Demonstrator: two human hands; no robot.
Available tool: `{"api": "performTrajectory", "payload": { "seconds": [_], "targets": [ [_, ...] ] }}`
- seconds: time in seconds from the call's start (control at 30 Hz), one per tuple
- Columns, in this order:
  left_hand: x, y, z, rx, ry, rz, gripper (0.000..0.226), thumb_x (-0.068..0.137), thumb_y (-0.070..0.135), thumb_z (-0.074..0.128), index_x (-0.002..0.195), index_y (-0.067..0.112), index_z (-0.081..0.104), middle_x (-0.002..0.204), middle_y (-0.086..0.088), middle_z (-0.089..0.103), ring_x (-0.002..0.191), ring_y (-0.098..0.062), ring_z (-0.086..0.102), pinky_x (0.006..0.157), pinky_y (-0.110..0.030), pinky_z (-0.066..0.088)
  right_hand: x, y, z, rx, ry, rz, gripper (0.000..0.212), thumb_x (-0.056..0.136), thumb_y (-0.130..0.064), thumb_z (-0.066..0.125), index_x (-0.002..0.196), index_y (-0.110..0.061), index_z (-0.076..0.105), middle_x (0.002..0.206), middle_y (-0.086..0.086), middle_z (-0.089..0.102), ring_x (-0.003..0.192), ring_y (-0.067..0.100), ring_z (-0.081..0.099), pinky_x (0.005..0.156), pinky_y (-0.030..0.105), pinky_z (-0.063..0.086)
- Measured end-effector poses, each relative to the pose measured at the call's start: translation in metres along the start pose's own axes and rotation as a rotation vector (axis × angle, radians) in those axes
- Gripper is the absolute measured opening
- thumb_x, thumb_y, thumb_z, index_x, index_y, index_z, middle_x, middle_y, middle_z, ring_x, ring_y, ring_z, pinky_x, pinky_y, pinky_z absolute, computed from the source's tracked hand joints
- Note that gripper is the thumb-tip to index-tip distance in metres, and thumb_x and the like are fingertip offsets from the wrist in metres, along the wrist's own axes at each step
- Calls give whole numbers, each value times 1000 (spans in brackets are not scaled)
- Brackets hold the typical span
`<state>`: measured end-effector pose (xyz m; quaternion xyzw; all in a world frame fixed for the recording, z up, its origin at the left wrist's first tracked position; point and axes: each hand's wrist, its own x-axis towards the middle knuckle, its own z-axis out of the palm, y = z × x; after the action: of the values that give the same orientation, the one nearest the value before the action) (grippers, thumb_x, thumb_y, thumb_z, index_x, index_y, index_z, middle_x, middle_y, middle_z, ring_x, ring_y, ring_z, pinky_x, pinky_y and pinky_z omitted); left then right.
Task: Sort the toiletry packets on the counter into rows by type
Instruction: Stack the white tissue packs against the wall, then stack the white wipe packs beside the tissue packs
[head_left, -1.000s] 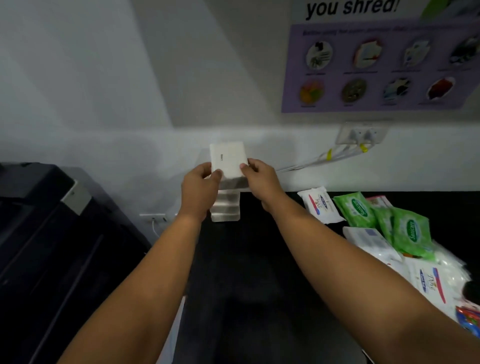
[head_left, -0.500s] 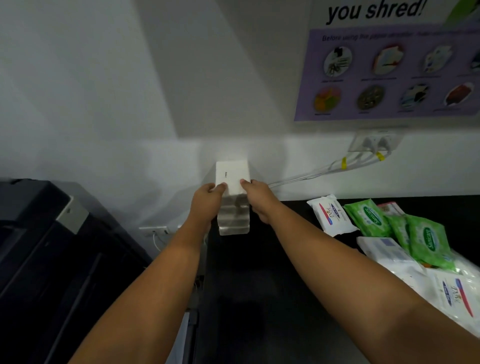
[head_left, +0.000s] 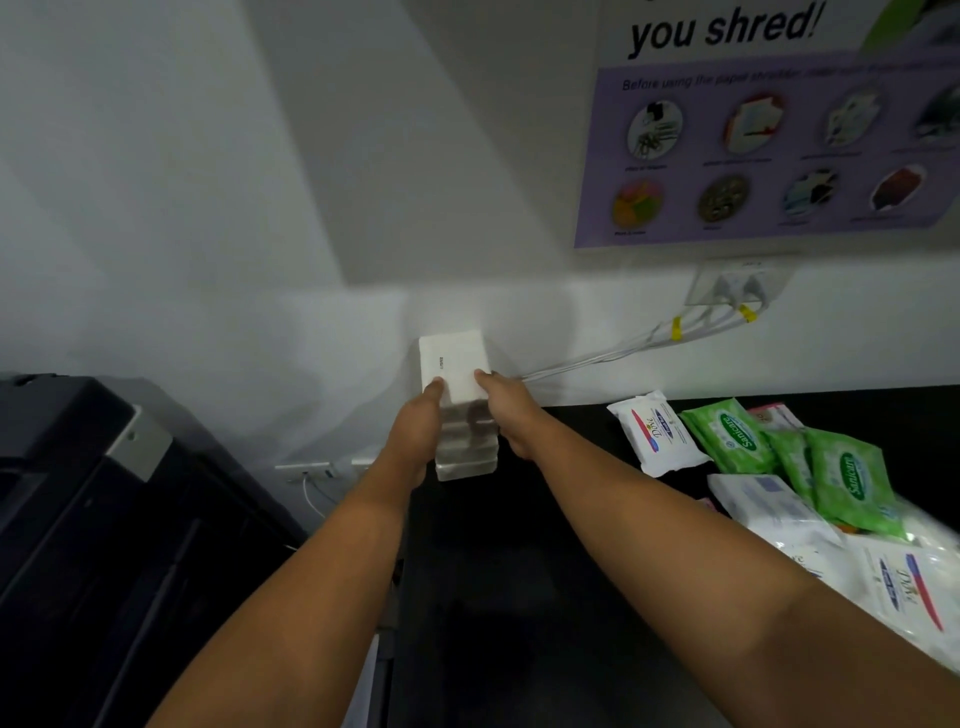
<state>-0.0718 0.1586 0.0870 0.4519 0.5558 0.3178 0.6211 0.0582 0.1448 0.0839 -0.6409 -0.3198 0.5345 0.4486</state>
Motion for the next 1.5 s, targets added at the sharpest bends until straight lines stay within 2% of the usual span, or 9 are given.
{"api": "performTrajectory", "payload": {
  "seconds": [0.1, 0.37, 0.47, 0.53, 0.67, 0.77, 1.1, 1.27, 1.5],
  "targets": [
    [-2, 4, -1, -20, -21, -3, 38, 101, 49, 45, 107, 19, 68, 90, -2, 78, 76, -18, 76, 56, -25, 56, -6, -7, -2, -20, -10, 12, 53, 101, -46, 39, 139, -10, 48, 134, 11, 58, 120, 30, 56, 108, 49, 42],
    [-30, 16, 5, 283, 283, 295, 55, 100, 43, 49, 132, -2, 54, 131, -16, 61, 121, -36, 56, 105, -37, 45, -36, -7, -26, -83, 67, -113, 57, 102, -48, 34, 140, -10, 49, 142, 9, 52, 129, 28, 48, 106, 36, 36],
    [-59, 14, 21, 384, 361, 472, 48, 97, 31, 56, 138, 6, 53, 130, 2, 61, 120, -14, 57, 95, -6, 36, -56, 5, -48, -73, 129, -195, 42, 102, -41, 40, 125, -14, 61, 119, 4, 60, 115, 24, 56, 93, 32, 39],
    [-77, 13, 38, 410, 420, 569, 44, 96, 25, 58, 138, 12, 55, 115, 11, 62, 91, 9, 58, 81, 8, 28, -69, 16, -64, -87, 143, -243, 25, 100, -33, 44, 107, -19, 64, 109, 1, 63, 107, 24, 61, 94, 38, 46],
    [-98, 7, 87, 411, 414, 674, 29, 96, 16, 58, 124, 13, 64, 100, 12, 67, 86, 10, 59, 77, 1, 38, -86, 36, -105, -231, 224, -280, 22, 97, -26, 53, 108, -14, 67, 108, 6, 70, 102, 24, 65, 96, 40, 51],
    [-100, -8, 130, 377, 323, 671, 23, 96, 15, 59, 118, 14, 65, 104, 4, 69, 96, -8, 64, 78, -1, 42, -89, 51, -143, -365, 318, -281, 25, 95, -23, 55, 113, -11, 69, 112, 7, 71, 107, 23, 64, 91, 27, 44],
    [-57, -93, 239, 706, 5, 465, 27, 96, 21, 63, 122, 16, 66, 117, 2, 68, 95, -2, 62, 80, -7, 43, -58, 108, -249, -536, 412, -177, 43, 94, -21, 57, 136, -11, 54, 137, 9, 58, 125, 26, 53, 100, 30, 39],
    [-27, -116, 261, 734, 34, 463, 22, 98, 22, 61, 114, 8, 66, 113, -6, 68, 98, -14, 65, 83, -27, 55, -24, 113, -270, -584, 334, -159, 44, 93, -19, 55, 136, -8, 54, 136, 10, 59, 123, 29, 56, 105, 39, 44],
    [2, -132, 279, 578, 123, 390, 27, 97, 22, 62, 121, 10, 66, 121, -3, 70, 101, -11, 68, 65, -8, 44, 6, 116, -276, -762, 320, -162, 35, 88, -8, 59, 123, -2, 62, 126, 13, 64, 114, 30, 61, 94, 39, 51]
  ]
}}
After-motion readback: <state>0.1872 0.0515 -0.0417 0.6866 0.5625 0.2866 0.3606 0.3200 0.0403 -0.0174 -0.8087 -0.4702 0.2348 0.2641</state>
